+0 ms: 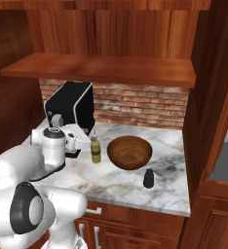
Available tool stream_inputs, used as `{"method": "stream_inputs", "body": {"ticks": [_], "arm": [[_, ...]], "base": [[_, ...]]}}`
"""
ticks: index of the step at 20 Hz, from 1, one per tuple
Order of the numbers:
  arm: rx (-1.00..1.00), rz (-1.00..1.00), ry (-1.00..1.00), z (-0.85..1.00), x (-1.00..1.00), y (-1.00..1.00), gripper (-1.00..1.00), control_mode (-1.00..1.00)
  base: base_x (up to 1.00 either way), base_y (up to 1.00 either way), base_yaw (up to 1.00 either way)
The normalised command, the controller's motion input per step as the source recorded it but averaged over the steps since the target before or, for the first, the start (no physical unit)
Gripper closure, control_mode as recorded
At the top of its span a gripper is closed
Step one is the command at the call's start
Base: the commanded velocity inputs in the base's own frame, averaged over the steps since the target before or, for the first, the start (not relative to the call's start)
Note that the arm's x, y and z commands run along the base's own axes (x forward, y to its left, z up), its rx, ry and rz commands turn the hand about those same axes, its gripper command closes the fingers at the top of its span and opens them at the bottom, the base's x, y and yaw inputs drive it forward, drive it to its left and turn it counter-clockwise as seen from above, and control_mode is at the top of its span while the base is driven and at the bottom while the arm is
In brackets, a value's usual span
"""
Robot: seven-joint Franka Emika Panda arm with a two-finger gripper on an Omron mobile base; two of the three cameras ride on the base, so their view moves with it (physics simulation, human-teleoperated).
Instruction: Retrieve the bottle and the shaker from the cabinet and place them next to the mixing bowl on the counter. Then add garlic from the fridge to the mixing bowl.
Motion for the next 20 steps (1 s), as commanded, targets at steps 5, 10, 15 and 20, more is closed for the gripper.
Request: {"method": "stream_inputs", "body": {"ticks": [5,10,15,20], "arm": [[0.00,0.00,0.10,0.60,-0.52,0.00,-1.00,-1.00],[0.01,0.02,0.09,0.60,-0.57,0.00,-1.00,-1.00],[0.07,0.10,0.02,0.47,-0.68,-0.05,-1.00,-1.00],[0.12,0.19,0.00,0.34,-0.80,-0.13,-1.00,-1.00]], "base": [[0.00,0.00,0.00],[0.00,0.00,0.00],[0.00,0.00,0.00],[0.00,0.00,0.00]]}}
